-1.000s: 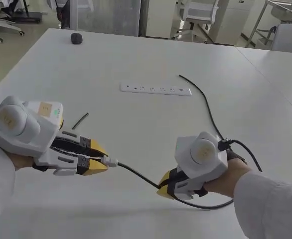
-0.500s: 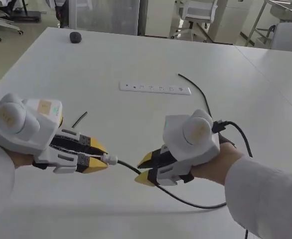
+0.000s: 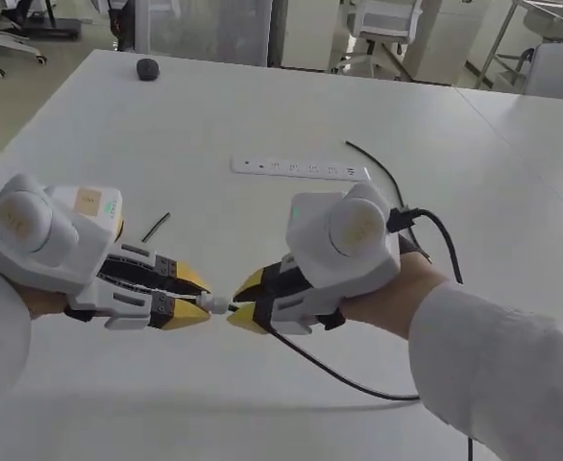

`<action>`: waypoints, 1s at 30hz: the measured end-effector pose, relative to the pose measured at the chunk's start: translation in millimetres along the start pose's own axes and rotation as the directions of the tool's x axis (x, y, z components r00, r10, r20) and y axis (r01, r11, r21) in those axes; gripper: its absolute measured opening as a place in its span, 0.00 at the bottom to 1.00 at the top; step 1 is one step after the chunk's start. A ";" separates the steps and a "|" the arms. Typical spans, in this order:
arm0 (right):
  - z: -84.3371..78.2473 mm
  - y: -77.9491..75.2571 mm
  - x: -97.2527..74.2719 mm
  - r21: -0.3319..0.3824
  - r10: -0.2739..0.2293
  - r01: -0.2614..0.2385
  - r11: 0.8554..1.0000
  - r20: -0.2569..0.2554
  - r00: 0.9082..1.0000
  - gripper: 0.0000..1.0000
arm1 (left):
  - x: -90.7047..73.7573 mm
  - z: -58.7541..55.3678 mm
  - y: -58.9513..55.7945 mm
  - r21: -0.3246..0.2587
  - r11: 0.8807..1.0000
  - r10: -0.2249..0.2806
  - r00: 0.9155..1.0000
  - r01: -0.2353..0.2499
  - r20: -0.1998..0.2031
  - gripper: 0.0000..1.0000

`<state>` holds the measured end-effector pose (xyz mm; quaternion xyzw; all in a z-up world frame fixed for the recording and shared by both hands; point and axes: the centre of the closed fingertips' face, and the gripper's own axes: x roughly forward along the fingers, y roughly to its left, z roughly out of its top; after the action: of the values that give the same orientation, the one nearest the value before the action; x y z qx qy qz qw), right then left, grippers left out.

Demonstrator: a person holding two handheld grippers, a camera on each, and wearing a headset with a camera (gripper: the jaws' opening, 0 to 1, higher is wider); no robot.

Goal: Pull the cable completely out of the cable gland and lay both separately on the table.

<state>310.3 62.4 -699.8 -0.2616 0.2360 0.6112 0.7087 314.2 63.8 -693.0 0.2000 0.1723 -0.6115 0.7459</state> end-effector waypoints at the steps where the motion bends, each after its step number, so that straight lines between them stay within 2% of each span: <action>1: 0.1 0.1 0.4 -0.004 0.000 0.000 1.000 -0.002 1.000 0.07 | 0.0 0.2 -0.1 -0.001 1.000 0.000 1.000 0.000 0.001 0.15; 6: -4.2 0.9 2.1 -0.040 -0.002 0.001 0.999 -0.027 1.000 0.00 | 0.5 -0.1 -1.7 0.002 1.000 -0.005 1.000 0.005 -0.003 0.15; 16: -7.7 -3.4 -1.4 -0.038 -0.016 0.015 0.999 -0.023 1.000 0.00 | -0.2 2.7 1.3 0.013 1.000 0.004 1.000 -0.004 -0.003 0.15; 22: -22.9 -7.4 -2.2 -0.011 -0.028 0.028 1.000 -0.041 0.999 0.00 | -3.5 0.1 4.6 0.012 1.000 0.018 1.000 -0.017 -0.007 0.15; 30: -55.3 -11.7 -0.5 0.052 -0.042 0.046 0.998 -0.085 0.995 0.00 | -8.0 -0.8 8.6 0.009 0.999 0.040 0.999 -0.040 -0.003 0.15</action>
<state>320.9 24.1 -740.1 -0.2733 0.2761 0.5773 0.7182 321.1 72.4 -688.9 0.2079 0.1668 -0.5968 0.7568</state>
